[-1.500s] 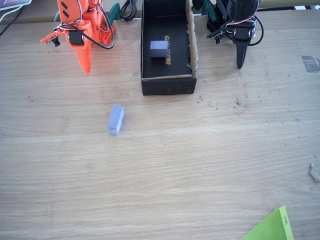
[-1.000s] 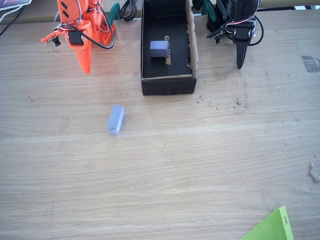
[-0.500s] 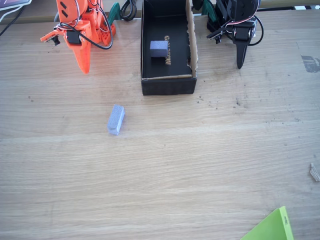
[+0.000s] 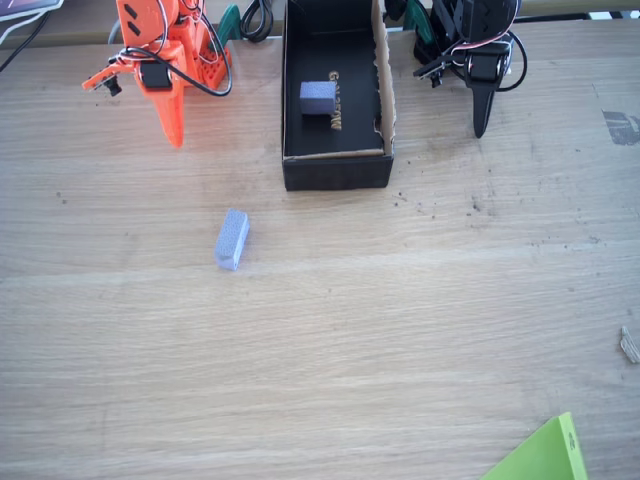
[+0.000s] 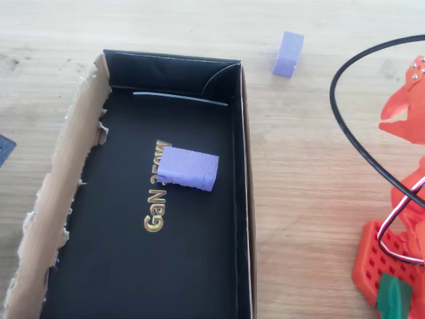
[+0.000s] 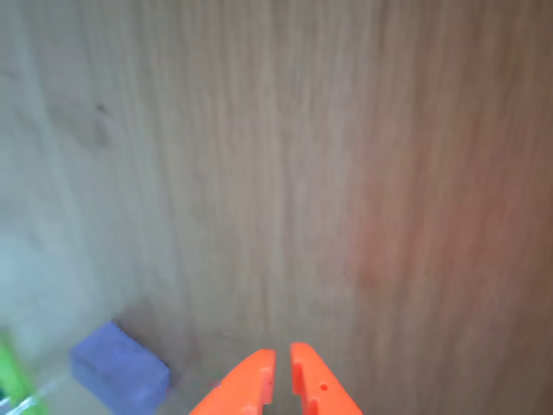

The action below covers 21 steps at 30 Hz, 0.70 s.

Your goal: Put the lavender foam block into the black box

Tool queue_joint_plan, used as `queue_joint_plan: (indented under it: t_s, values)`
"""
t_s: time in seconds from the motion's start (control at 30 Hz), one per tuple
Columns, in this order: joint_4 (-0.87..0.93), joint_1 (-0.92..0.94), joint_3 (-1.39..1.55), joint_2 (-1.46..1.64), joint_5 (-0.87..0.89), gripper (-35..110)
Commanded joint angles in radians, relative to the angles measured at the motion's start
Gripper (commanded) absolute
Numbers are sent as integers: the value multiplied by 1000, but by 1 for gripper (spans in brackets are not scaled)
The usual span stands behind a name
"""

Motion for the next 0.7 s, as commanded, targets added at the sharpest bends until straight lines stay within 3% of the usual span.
queue_joint_plan:
  t_s: [0.0, 0.07, 0.23, 0.53, 0.67]
  values:
    - [-86, 44, 2, 11, 21, 0]
    - [-133, 55, 2, 11, 109, 0]
    - [-225, 58, 0, 11, 60, 0]
    - [-195, -15, -121, -2, 143, 0]
    - [-213, -52, -262, -176, 190, 0]
